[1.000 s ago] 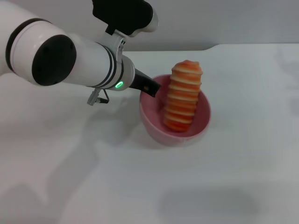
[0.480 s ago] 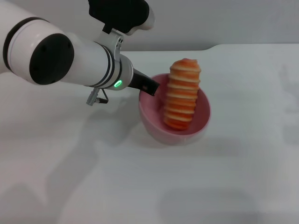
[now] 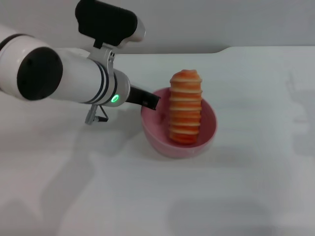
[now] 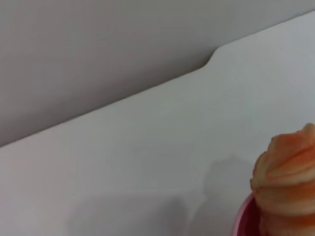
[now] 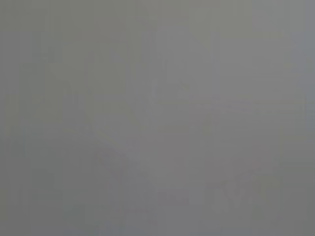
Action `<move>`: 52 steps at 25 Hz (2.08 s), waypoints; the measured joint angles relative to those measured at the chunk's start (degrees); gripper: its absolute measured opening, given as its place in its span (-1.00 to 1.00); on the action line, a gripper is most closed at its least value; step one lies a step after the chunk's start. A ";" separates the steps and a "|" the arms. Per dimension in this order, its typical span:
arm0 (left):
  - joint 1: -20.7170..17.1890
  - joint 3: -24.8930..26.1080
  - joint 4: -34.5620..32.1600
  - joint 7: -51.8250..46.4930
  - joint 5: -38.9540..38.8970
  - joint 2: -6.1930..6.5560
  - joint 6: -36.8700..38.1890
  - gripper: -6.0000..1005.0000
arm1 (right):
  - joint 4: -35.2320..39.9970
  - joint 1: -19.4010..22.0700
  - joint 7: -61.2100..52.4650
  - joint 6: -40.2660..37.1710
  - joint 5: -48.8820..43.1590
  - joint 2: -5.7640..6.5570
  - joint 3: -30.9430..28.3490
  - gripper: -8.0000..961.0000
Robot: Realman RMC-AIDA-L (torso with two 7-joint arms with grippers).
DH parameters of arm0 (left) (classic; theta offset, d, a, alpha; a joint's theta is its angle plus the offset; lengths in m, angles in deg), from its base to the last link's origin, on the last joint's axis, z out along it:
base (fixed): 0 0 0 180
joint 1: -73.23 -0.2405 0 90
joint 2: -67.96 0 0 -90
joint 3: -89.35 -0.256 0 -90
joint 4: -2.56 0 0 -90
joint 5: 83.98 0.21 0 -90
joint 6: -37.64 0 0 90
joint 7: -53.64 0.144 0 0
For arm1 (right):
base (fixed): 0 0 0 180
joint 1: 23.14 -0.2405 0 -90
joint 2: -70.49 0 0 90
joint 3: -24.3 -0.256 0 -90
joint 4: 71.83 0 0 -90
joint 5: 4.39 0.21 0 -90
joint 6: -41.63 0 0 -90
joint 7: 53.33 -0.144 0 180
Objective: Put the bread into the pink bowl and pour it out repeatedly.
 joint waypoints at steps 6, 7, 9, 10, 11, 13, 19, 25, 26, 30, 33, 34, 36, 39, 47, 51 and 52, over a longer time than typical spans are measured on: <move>-1.84 -0.31 0.65 0.11 -0.65 -0.04 3.38 -0.91 | -0.32 -0.69 0.09 0.38 0.01 0.10 0.24 0.59; -2.20 -0.31 0.65 0.12 -0.81 -0.01 4.04 -0.91 | -0.33 -0.75 0.09 0.45 0.03 0.11 0.25 0.59; -2.84 -0.33 0.65 0.16 -0.86 -0.01 5.06 -0.91 | -0.34 -0.89 0.11 0.70 0.04 0.11 0.27 0.59; -3.17 -0.36 0.65 0.17 -0.86 -0.01 5.50 -0.91 | -0.34 -0.96 0.11 0.81 0.06 0.11 0.26 0.59; -3.32 -0.37 0.65 0.18 -0.86 -0.01 5.73 -0.91 | -0.36 -1.08 0.12 0.95 0.11 0.11 0.26 0.59; -3.77 -0.42 0.66 0.19 -0.86 -0.01 6.33 -0.91 | -0.40 -1.25 0.13 1.26 0.53 0.11 0.19 0.59; -4.34 -1.01 0.90 0.21 -0.86 0.08 6.36 -0.90 | -0.42 -1.84 0.16 2.12 1.37 0.18 -0.20 0.59; -4.27 -3.09 1.28 0.23 -0.88 0.06 5.93 -0.90 | -0.43 -2.38 0.19 2.36 1.41 0.26 -0.28 0.59; -4.22 -3.36 1.29 0.23 -0.88 0.06 5.85 -0.90 | -0.43 -2.45 0.20 2.39 1.41 0.26 -0.31 0.59; -4.41 -3.93 1.44 0.39 -0.53 0.04 5.97 -0.90 | -0.43 -2.64 0.21 2.58 1.42 0.27 -0.36 0.59; -4.66 -4.13 1.44 0.85 -0.51 0.04 6.43 -0.89 | -0.39 -2.67 0.21 3.13 1.42 0.27 -0.48 0.59; -5.01 -4.23 1.17 1.57 -0.68 0.03 6.78 -0.89 | -0.33 -2.66 0.21 3.33 1.42 0.27 -0.57 0.59; -5.45 -4.41 0.72 1.97 -0.77 0.00 7.07 -0.89 | -0.15 -2.56 0.21 3.65 1.42 0.27 -0.72 0.59; -5.45 -4.41 0.72 1.97 -0.77 0.00 7.07 -0.65 | -0.01 -2.38 0.21 4.00 1.42 0.27 -0.83 0.59; -10.81 -5.09 -8.56 4.74 2.00 0.17 14.18 0.15 | 0.19 -2.27 0.21 5.29 1.42 0.23 -0.55 0.59; -14.81 -2.46 -13.11 7.03 9.02 0.30 25.26 0.49 | 0.71 -2.03 0.21 5.26 1.23 0.22 -0.38 0.59; -15.70 -1.23 -13.36 7.41 11.15 0.30 30.17 0.55 | 0.73 -1.97 0.21 5.16 1.11 0.23 -0.42 0.59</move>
